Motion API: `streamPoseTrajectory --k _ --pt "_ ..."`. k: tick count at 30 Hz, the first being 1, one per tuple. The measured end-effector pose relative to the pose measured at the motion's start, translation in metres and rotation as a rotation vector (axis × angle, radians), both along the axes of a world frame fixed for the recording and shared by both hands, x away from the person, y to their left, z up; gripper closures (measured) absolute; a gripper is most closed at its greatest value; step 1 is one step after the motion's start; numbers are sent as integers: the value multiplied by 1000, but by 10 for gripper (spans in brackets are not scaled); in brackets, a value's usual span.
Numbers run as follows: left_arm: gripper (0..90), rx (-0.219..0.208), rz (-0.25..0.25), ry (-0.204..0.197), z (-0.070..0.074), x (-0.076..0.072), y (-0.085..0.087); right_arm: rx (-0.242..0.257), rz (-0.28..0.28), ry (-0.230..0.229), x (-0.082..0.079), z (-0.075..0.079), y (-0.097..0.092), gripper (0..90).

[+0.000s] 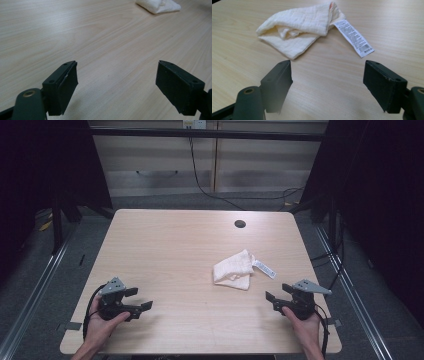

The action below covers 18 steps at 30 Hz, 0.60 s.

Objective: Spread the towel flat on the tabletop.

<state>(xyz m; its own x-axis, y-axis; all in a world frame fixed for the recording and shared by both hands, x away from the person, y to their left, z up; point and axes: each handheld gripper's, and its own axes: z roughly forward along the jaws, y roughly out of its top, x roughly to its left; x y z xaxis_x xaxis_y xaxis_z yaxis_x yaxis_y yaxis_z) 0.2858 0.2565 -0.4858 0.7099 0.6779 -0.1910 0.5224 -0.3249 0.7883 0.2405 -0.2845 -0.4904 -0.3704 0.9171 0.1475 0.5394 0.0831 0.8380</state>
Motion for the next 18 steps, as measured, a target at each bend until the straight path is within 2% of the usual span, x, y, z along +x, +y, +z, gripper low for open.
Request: streamPoseTrajectory --k 2,5,7,10,12,14,16,18 --pt "184 0 1 -1 0 0 0 4 13 13 1 -1 0 216" --pt "190 -22 12 0 1 1 2 38 73 73 2 -2 2 229" --pt "190 -18 16 1 1 2 2 32 78 66 0 0 4 268" --pt "190 -14 18 7 -1 5 1 27 89 60 1 0 7 280" --pt "191 -3 19 8 -2 5 -1 33 108 80 4 -1 8 288" --pt "193 1 11 9 -3 5 -3 18 115 91 5 0 10 295" --pt "239 1 7 6 -2 4 -5 11 129 102 7 1 13 306" --pt "243 14 -1 3 -2 3 -6 0 145 113 9 3 16 322"
